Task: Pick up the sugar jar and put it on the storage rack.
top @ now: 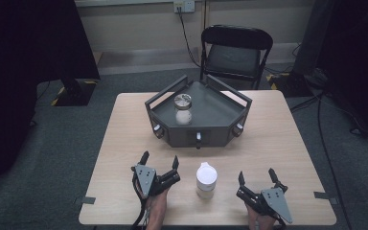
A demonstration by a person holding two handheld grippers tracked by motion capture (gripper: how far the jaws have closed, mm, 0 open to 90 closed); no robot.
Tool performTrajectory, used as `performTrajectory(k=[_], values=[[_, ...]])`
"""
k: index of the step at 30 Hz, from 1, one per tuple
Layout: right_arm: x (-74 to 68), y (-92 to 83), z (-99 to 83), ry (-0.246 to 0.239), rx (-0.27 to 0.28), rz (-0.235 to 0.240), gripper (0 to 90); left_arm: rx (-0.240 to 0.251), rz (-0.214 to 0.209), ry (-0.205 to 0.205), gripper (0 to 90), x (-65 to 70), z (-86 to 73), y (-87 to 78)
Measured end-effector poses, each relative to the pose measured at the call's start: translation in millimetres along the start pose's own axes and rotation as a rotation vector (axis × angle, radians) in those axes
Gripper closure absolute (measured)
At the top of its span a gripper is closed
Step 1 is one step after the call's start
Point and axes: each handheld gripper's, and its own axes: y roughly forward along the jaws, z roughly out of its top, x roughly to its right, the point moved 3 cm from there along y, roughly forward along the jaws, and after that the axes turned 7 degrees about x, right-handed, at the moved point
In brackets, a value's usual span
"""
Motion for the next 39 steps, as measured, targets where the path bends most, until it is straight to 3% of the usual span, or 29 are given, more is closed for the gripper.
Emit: performTrajectory(k=[7, 12, 15, 21, 26, 39], values=[[0.0, 0.0, 0.0, 0.000, 0.000, 0.000, 2.0, -0.038, 0.016, -0.023, 0.0, -5.4, -16.6, -14.3], [0.2, 0.0, 0.0, 0.000, 0.000, 0.001, 2.0, -0.049, 0.032, -0.013, 0.0, -4.9, -26.4, -22.7], [0.3, 0.1, 0.1, 0.000, 0.000, 0.002, 2.0, -0.016, 0.036, -0.017, 0.0, -4.1, -29.0, -26.1], [0.7, -0.1, -0.1, 0.000, 0.000, 0.004, 2.0, -0.010, 0.047, 0.019, 0.0, 0.5, -31.6, -26.5], [0.7, -0.1, -0.1, 0.001, 0.000, 0.005, 2.0, 0.018, 0.073, 0.088, 0.1, 10.6, -36.2, -29.1], [0.4, 0.1, 0.1, 0.001, -0.002, 0.003, 2.0, 0.017, 0.094, 0.080, 0.1, 12.5, -36.3, -28.7]])
